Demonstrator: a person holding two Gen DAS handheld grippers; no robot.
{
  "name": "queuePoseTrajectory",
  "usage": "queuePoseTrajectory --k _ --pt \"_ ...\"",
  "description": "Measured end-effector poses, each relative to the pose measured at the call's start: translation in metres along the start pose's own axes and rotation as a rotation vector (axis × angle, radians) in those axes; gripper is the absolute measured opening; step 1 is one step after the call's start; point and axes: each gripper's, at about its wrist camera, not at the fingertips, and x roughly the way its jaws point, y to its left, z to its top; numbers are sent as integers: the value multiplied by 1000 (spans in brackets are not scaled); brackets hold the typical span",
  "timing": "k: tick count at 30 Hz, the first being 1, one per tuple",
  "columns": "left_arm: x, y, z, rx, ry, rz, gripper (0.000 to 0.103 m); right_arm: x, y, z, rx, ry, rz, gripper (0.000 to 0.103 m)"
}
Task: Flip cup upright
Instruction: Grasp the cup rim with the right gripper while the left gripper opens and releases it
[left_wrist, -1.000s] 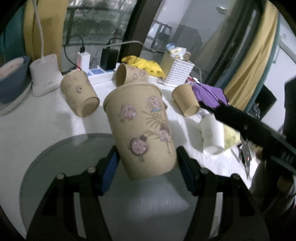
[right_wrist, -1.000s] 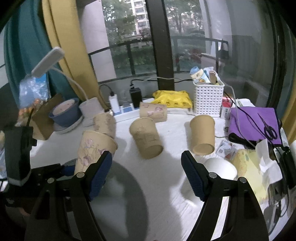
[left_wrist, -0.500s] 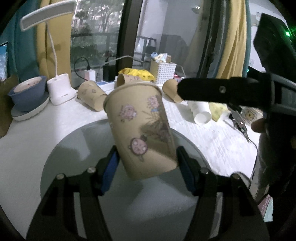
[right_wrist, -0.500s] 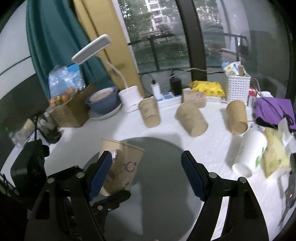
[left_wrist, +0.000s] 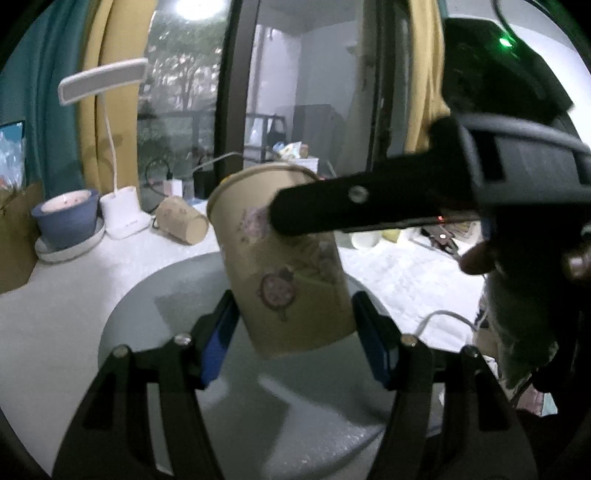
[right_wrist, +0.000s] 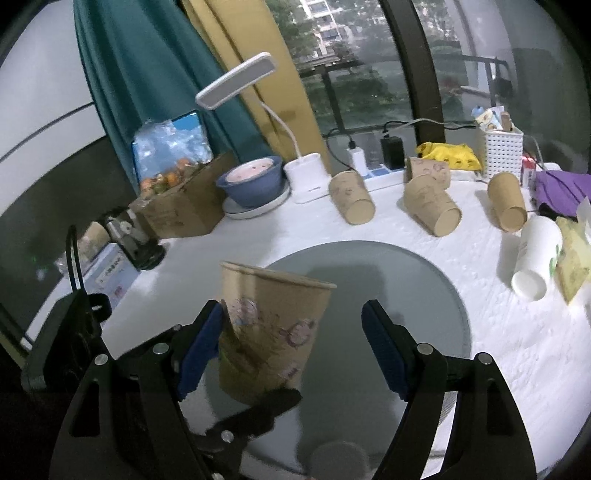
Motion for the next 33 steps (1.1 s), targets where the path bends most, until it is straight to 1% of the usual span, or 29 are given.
queuePoseTrajectory --k 8,11,15,18,20,22,29,33 --pt "-22 -12 -14 66 -63 -20 64 -2 15 -7 24 13 50 80" --pt "-27 -13 -16 72 -78 -21 64 2 16 -8 41 32 67 80" --pt "-30 -13 -17 83 -95 -19 64 4 18 -8 61 44 111 80" --pt "-29 -12 -19 88 -92 -19 64 5 18 -8 67 52 129 80" --pt "-31 -12 -21 89 -91 -16 64 6 17 -8 71 54 138 77" --pt "-30 -12 -22 84 -88 -14 65 7 16 -8 73 57 137 72" --pt "-32 -14 -23 78 -74 -8 66 10 15 -10 79 66 143 71" --pt "-25 -10 -24 56 -37 -30 66 14 12 -9 82 71 137 71"
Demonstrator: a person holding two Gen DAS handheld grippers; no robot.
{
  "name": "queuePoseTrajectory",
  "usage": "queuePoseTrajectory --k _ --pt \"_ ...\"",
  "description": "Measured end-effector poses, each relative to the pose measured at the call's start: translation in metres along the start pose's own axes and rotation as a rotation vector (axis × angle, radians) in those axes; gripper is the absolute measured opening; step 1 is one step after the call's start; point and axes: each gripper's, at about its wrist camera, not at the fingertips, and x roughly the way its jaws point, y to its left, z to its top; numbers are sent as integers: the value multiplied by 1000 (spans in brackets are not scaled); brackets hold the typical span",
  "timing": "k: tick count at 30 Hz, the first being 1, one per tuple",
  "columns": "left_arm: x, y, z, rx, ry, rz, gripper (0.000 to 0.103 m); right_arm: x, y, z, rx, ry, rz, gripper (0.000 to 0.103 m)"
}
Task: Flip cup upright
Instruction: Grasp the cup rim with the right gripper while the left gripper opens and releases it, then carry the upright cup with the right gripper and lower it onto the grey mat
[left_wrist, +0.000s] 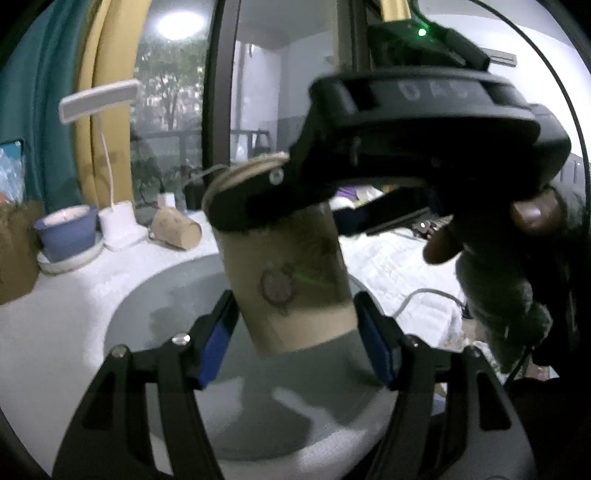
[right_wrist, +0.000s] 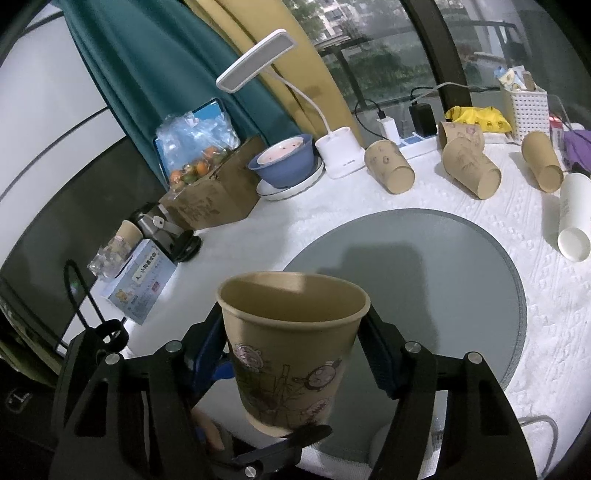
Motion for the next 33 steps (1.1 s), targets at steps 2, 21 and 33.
queuePoseTrajectory --k 2,21,33 --pt "3 0 -2 3 21 -4 71 1 0 1 -3 -5 -7 71" --pt "2 73 1 -313 162 -14 75 46 -31 25 -137 -58 -237 71" --pt "20 127 5 -452 173 119 75 92 -43 38 -200 -40 -322 71"
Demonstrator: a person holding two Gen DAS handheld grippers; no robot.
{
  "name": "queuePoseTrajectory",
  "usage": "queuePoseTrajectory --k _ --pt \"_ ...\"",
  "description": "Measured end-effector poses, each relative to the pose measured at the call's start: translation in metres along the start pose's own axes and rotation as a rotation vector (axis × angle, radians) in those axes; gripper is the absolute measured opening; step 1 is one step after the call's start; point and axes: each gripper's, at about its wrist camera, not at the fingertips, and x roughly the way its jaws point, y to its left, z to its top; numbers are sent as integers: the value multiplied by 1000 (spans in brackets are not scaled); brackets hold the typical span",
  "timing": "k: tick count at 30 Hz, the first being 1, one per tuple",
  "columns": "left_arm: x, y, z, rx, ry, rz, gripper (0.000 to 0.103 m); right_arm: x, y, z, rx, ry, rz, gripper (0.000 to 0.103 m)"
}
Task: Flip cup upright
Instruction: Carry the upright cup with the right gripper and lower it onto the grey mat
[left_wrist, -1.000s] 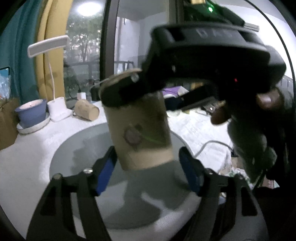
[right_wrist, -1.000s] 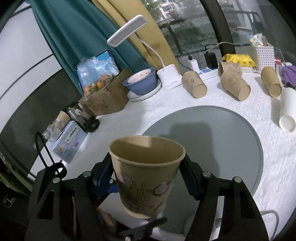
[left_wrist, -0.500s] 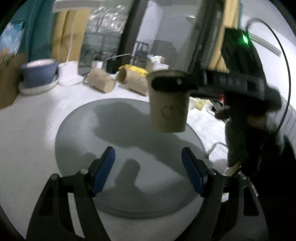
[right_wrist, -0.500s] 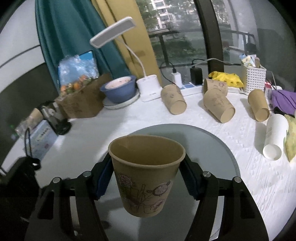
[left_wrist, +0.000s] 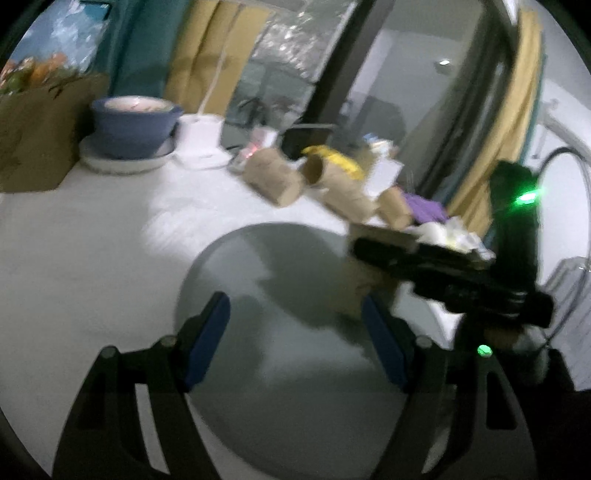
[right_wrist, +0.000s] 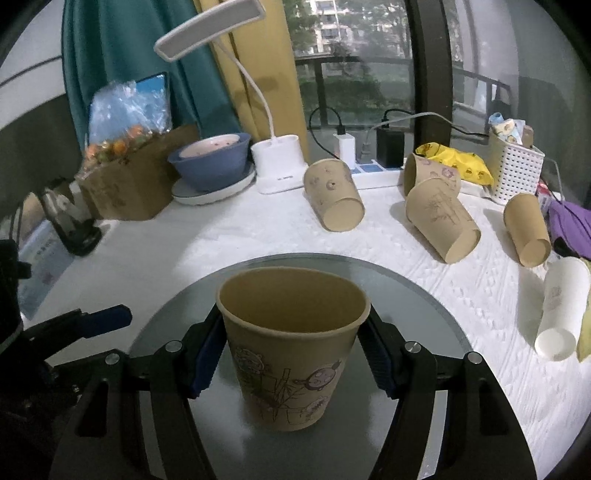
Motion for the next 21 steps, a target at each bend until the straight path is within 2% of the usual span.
queuePoseTrajectory --k 2,9,21 --pt "6 7 0 -33 32 27 75 4 -1 2 -5 -3 -22 71" --pt "16 15 -2 -65 79 28 75 9 -1 4 -12 -10 -49 71" --pt "16 15 0 -66 69 28 75 -6 6 -8 -5 -28 -59 71"
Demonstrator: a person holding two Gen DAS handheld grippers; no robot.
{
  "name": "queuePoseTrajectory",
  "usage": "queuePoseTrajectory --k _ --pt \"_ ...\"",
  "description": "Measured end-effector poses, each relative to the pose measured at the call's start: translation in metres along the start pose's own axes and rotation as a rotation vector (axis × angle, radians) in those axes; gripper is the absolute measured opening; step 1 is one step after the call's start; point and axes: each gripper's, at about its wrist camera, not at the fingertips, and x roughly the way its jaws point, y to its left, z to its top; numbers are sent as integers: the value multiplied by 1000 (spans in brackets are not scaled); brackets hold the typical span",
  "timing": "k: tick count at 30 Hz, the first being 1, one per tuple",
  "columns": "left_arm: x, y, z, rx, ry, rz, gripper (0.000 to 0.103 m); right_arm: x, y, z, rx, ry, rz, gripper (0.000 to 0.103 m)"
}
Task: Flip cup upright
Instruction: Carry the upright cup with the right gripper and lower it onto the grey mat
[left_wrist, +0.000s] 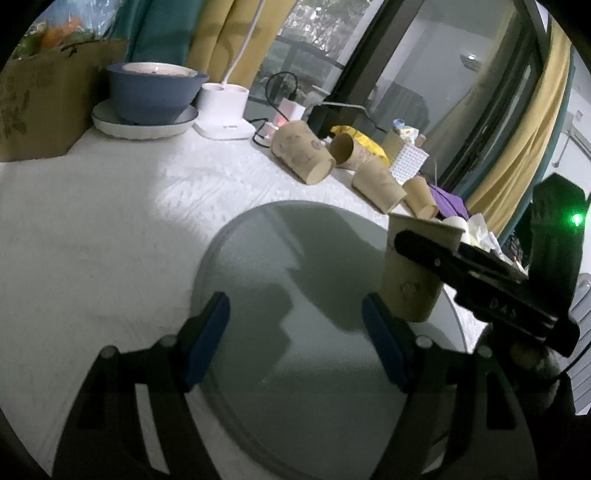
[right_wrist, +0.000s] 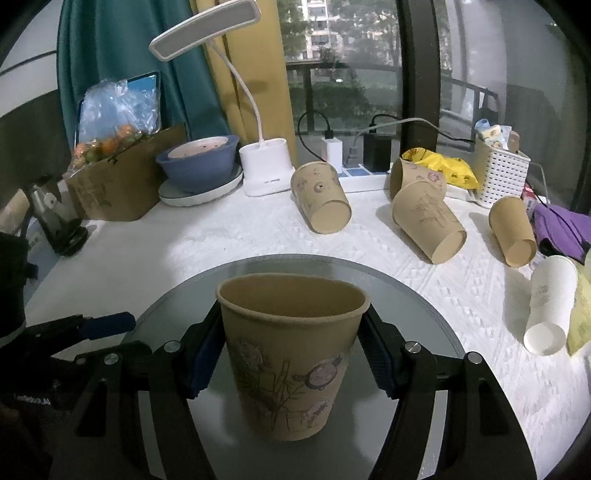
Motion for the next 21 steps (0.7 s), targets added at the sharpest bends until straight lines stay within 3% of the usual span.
queuePoseTrajectory --k 14,18,21 --pt "-13 -20 -6 94 -46 63 75 -22 6 -15 -26 -1 -6 72" --pt "-20 -25 -10 105 -55 87 75 -29 5 -20 -21 -3 -3 81" --pt "-28 -30 -13 117 -67 100 76 -34 6 -23 -22 -7 -5 81"
